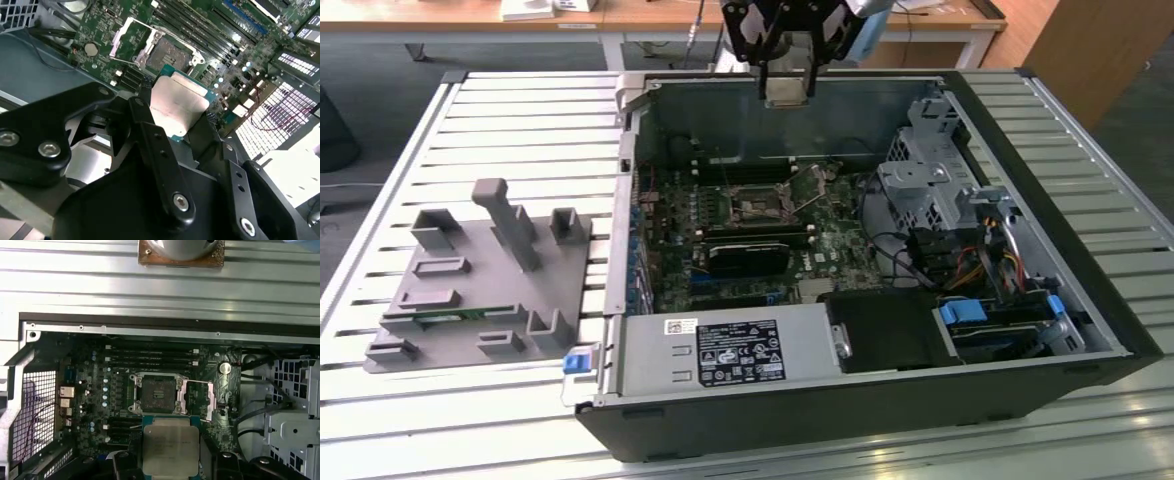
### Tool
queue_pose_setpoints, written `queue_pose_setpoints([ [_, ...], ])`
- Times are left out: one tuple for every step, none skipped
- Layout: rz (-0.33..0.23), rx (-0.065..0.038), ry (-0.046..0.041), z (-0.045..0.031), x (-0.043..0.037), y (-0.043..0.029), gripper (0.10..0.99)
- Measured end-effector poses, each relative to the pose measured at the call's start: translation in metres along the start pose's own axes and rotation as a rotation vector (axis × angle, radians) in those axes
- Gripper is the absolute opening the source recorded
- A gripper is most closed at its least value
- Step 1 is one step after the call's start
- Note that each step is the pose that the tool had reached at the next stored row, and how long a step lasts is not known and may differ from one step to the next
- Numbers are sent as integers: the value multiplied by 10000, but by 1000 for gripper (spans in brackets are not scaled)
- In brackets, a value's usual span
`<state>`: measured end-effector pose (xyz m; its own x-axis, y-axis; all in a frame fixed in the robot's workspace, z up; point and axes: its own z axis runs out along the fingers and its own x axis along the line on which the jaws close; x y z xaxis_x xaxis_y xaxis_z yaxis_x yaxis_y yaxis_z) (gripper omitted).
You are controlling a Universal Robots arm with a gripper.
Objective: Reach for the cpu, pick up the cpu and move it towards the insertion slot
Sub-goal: 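Pick up the cpu and move it towards the insertion slot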
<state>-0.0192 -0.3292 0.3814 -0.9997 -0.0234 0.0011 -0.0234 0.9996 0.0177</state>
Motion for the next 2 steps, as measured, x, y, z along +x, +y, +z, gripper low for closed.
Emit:
queue_pose_setpoints([
  [0, 0, 0, 0, 0, 0, 545],
  [0, 0, 0, 0, 0, 0, 545],
])
